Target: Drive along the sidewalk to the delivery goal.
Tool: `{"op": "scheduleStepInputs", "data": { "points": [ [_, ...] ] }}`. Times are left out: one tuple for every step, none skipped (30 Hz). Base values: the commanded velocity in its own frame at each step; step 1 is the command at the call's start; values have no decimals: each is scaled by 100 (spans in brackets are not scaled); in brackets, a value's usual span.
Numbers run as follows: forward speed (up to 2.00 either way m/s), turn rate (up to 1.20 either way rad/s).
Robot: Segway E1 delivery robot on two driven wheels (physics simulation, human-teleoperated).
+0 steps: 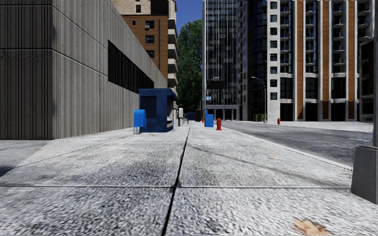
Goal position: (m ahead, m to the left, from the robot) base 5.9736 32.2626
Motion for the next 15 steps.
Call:
{"op": "scheduleStepInputs", "data": {
  "points": [
    [196,28],
    [174,30],
    [155,32],
    [155,32],
    [144,36],
    [140,37],
    [137,39],
    [137,39],
    [135,44],
    [135,47],
    [135,48],
    [135,48],
    [135,49],
    [135,49],
    [135,49]
  ]
}}
